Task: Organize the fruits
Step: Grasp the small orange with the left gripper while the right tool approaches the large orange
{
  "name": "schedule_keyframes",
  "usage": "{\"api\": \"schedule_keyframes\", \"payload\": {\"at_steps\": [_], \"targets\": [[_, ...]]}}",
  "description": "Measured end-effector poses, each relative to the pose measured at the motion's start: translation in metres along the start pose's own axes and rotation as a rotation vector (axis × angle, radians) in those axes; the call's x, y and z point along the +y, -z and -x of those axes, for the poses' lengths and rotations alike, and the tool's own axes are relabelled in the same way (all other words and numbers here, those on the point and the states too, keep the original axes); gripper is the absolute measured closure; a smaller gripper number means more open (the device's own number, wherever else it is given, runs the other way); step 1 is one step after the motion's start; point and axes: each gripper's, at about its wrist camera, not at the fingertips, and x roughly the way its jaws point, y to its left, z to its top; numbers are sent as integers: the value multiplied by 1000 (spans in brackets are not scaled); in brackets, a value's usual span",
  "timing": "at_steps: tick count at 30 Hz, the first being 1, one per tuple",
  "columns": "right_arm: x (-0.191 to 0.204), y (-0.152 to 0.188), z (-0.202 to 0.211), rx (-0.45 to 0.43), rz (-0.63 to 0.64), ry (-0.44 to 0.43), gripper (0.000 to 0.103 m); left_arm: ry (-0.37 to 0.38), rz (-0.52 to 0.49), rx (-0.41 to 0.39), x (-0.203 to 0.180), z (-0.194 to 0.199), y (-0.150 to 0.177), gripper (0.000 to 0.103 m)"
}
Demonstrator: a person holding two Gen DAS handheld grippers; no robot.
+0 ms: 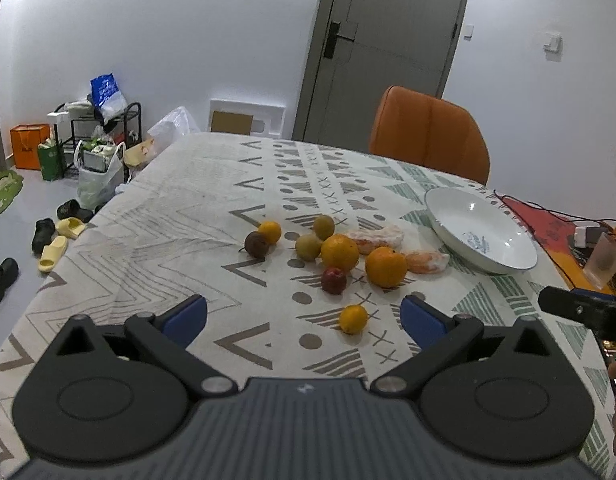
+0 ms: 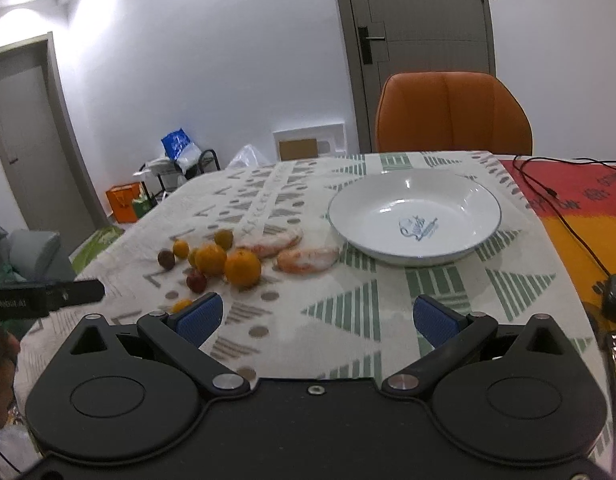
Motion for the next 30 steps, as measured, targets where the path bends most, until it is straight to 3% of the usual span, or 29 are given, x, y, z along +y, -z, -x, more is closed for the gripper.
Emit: {"api": "schedule_keyframes", "payload": {"at_steps": [15,18,30], "targets": [[-6,-4,-33,22,-43,-40,0,49,-13,43,-9,-37,2,6],[-8,-4,-39,28,-51,-45,0,53,-13,54,-12,-46,4,12],[-7,6,-68,61,-57,-63,0,97,-18,110,-19,-76,7,53]]}}
